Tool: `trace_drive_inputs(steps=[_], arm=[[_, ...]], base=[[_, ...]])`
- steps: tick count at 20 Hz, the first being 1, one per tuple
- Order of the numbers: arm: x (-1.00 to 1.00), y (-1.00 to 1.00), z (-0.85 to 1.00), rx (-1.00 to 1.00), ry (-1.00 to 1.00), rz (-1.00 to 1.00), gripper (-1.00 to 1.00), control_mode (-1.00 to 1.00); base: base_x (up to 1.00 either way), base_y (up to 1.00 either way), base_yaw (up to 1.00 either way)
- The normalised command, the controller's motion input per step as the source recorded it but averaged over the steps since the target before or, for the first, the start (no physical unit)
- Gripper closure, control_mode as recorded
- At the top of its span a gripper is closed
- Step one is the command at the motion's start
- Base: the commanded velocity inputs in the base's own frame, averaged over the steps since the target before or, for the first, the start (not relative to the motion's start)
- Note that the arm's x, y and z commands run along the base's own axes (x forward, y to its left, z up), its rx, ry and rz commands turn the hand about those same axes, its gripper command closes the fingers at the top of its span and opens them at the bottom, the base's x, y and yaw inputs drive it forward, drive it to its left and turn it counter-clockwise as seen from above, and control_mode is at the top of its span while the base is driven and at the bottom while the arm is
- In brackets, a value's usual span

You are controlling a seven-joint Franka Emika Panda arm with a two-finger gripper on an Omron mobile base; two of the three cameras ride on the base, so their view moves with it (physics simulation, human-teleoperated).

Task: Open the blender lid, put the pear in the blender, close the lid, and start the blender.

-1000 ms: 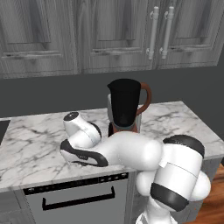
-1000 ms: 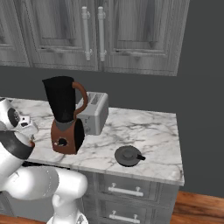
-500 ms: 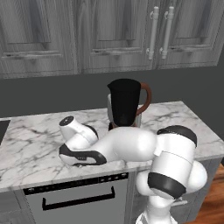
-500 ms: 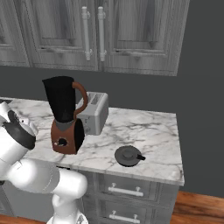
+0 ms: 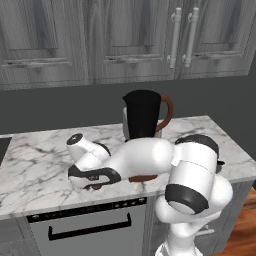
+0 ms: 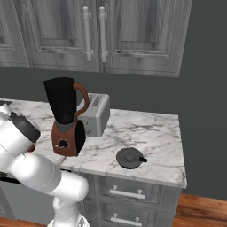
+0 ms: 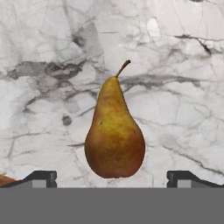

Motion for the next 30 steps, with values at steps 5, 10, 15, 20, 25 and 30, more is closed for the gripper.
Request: trace_drive_inputs(steps=[5,10,15,20,25,30], arm=[[0.08,0.02,-0.13,-0.02,0.00,0.00,-1.00,-1.00],[0.06,0.00,-0.18,-0.01,0.00,0.00,-1.00,-1.00],[0.00,-0.03,-0.29,0.00,0.00,0.00,-1.00,-1.00],[0.00,-0.01,-0.32,0.00,0.00,0.00,1.00,-1.00],[0.01,0.00,-0.28,-0.01,0.05,0.00,1.00,-1.00],[-0.22,0.00,-0.22,0.01,0.04,-0.03,1.00,-1.00]], base=[[0.00,0.00,0.00],[0.00,0.00,0.00],[0.00,0.00,0.00],[0.00,0.00,0.00],[0.00,0.00,0.00],[0.00,0.00,0.00]])
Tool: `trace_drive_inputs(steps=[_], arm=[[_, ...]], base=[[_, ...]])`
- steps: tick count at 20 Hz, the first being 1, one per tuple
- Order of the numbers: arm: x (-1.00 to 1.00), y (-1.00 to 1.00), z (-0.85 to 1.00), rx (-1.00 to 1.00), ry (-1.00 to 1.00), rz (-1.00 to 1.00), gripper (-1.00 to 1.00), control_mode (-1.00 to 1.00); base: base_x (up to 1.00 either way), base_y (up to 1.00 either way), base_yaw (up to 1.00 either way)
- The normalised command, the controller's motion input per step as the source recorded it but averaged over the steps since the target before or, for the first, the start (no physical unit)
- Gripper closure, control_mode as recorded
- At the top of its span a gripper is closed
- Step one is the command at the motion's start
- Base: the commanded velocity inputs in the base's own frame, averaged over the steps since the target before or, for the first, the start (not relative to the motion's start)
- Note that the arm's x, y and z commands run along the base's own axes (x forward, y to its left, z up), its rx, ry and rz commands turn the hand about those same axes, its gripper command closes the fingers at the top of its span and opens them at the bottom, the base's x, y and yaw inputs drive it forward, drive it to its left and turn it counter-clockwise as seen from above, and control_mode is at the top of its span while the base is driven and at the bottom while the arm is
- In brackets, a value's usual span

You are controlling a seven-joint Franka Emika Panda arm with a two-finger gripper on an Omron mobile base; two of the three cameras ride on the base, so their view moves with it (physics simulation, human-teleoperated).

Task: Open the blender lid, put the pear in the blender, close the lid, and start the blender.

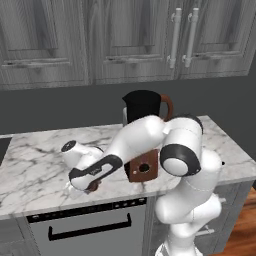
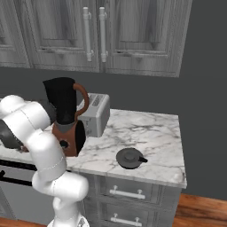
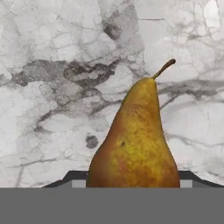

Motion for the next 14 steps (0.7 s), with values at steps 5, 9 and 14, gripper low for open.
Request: trace_drive_inputs(steps=[5,9,14], arm=[[-0.74,0.00,0.56,0.01,-0.27,-0.01,1.00,-1.00],[-0.76,-0.04,0.82,0.00,-0.46,-0.03,1.00,-1.00],[-0.50,-0.26,0.93,0.00,-0.40,-0.11,1.00,-1.00]], base=[[0.00,0.00,0.00],[0.00,0.00,0.00],[0.00,0.00,0.00]])
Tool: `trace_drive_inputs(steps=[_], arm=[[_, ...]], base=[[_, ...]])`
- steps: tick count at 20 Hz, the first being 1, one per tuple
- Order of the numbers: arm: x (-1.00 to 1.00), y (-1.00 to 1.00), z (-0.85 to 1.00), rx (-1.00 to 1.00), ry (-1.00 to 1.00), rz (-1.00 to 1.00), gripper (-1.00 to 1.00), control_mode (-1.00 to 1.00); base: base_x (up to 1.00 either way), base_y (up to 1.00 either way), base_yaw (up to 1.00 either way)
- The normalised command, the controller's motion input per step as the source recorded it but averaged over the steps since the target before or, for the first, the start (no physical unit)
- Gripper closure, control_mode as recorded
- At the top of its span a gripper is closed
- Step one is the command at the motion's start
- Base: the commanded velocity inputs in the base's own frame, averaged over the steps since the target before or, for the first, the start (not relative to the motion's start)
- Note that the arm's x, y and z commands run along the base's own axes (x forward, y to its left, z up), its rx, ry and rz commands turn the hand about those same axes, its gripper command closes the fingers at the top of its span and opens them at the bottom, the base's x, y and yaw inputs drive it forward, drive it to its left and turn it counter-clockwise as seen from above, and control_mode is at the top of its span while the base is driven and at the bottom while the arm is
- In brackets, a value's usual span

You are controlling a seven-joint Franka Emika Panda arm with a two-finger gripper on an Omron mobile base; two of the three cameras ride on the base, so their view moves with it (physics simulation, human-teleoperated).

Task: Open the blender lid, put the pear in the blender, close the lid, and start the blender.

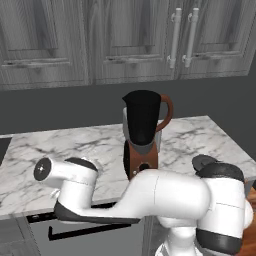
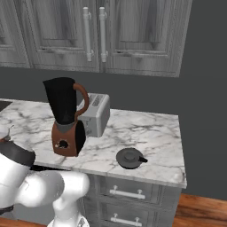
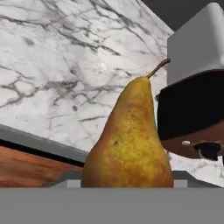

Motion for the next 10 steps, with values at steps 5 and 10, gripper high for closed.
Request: trace_drive_inputs(steps=[5,10], arm=[[-0.09,-0.26,0.99,0.00,-0.23,-0.16,1.00,-1.00],[0.00,-0.20,0.94,0.00,-0.13,-0.16,1.00,-1.00]], base=[[0.00,0.00,0.00],[0.00,0.00,0.00]])
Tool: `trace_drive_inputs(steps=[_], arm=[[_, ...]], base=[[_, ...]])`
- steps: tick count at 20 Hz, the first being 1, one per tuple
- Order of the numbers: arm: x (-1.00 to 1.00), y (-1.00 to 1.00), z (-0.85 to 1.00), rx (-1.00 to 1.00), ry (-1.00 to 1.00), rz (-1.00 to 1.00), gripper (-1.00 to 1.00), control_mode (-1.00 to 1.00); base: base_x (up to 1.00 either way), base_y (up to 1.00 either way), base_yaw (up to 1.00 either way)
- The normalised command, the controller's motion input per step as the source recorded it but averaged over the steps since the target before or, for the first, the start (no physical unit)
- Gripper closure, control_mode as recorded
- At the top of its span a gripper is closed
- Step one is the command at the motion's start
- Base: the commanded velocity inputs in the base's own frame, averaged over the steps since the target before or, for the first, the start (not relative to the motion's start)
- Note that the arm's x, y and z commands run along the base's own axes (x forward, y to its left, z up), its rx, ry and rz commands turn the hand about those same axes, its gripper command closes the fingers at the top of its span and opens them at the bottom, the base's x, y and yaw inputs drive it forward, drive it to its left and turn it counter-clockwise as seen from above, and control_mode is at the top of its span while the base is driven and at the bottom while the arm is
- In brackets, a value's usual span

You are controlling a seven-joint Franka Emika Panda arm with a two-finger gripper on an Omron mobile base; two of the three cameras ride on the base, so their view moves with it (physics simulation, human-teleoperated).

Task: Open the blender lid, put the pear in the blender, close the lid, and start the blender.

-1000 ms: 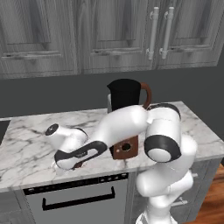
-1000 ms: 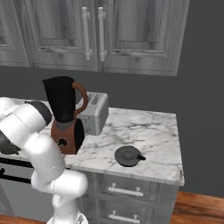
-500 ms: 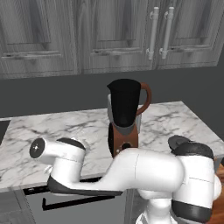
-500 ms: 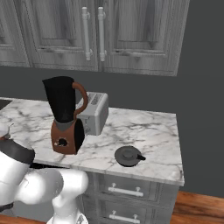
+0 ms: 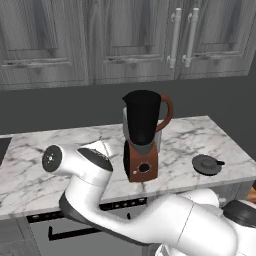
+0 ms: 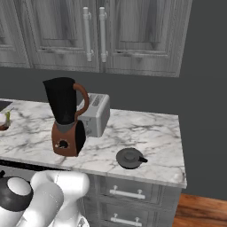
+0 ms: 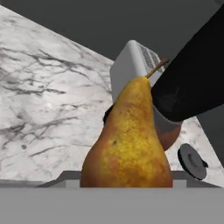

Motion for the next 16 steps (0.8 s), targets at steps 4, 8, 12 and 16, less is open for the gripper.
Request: trace_drive_inputs(steps=[4,8,12,16], arm=[[0.00,-0.36,0.78,0.00,-0.12,-0.10,1.00,-1.00],[0.02,-0.39,0.77,0.00,-0.08,-0.11,1.00,-1.00],[0.20,-0.31,0.81,0.00,-0.04,-0.07,1.00,-1.00],[0.33,-0.35,0.64,0.00,-0.01,-0.03,1.00,-1.00]], base=[[0.00,0.00,0.00],[0.00,0.00,0.00],[0.00,0.00,0.00],[0.00,0.00,0.00]])
